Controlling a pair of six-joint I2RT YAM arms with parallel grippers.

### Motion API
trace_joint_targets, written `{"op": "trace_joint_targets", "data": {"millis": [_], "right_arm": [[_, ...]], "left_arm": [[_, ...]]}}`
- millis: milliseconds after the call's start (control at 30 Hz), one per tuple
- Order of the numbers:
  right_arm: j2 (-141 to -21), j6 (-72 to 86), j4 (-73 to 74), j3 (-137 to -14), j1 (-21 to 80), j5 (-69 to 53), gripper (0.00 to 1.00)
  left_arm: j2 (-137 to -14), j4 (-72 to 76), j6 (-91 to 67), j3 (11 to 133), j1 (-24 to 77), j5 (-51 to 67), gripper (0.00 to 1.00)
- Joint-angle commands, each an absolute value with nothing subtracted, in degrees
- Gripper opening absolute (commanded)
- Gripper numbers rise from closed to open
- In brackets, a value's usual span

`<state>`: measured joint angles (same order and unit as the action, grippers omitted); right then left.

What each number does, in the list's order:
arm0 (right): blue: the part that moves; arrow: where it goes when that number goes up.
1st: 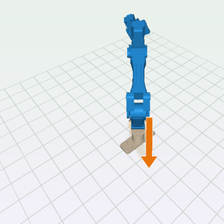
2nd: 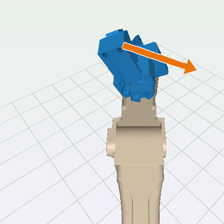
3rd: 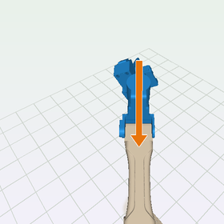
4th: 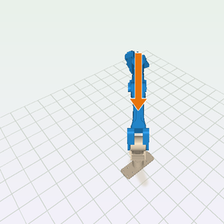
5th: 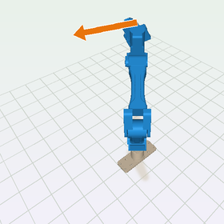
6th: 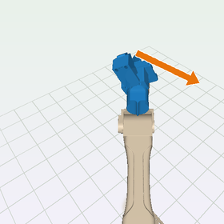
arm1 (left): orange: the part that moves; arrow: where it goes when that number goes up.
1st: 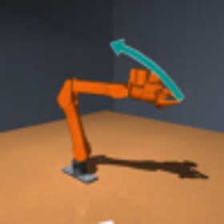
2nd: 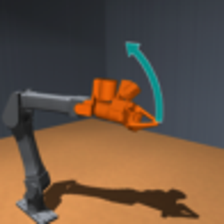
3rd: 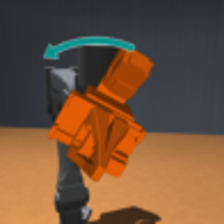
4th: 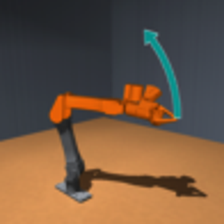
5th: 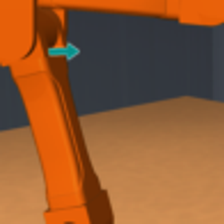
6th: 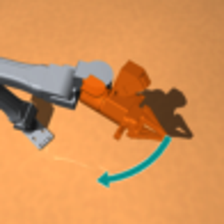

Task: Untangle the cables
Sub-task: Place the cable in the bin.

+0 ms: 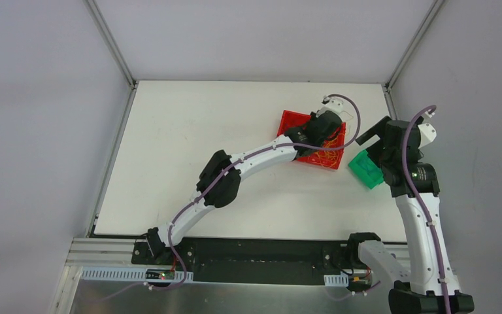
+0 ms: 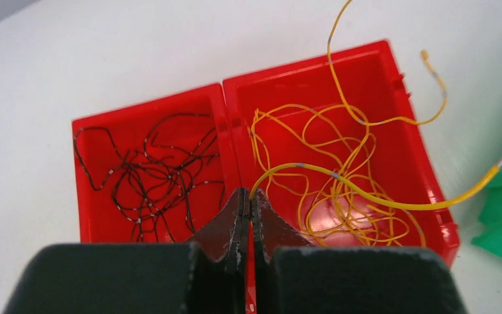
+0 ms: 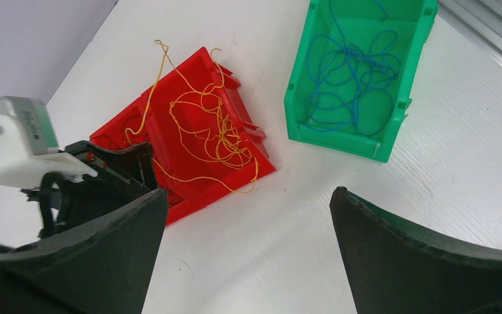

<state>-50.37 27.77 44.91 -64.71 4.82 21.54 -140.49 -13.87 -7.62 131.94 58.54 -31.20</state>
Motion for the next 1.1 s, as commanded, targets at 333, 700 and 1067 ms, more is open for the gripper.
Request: {"op": "trace_joint_targets", "data": {"millis": [333, 700, 1067], "right_arm": [[-52.32, 29.45, 44.47, -64.48, 0.19, 12.56, 0.99], [-60.50, 31.86, 42.20, -67.24, -5.49, -2.38, 0.99], [-63.56, 32.56, 38.16, -62.71, -5.54, -8.41, 0.95]], "left_arm": [[-141.27, -17.23, -15.73, 132.99, 58.58, -27.69, 0.22], [-131.01, -17.28, -16.57, 128.15, 58.56, -24.40, 0.60], [-114.90, -16.97, -15.75, 117.35, 57.50, -23.29, 0.92]]}}
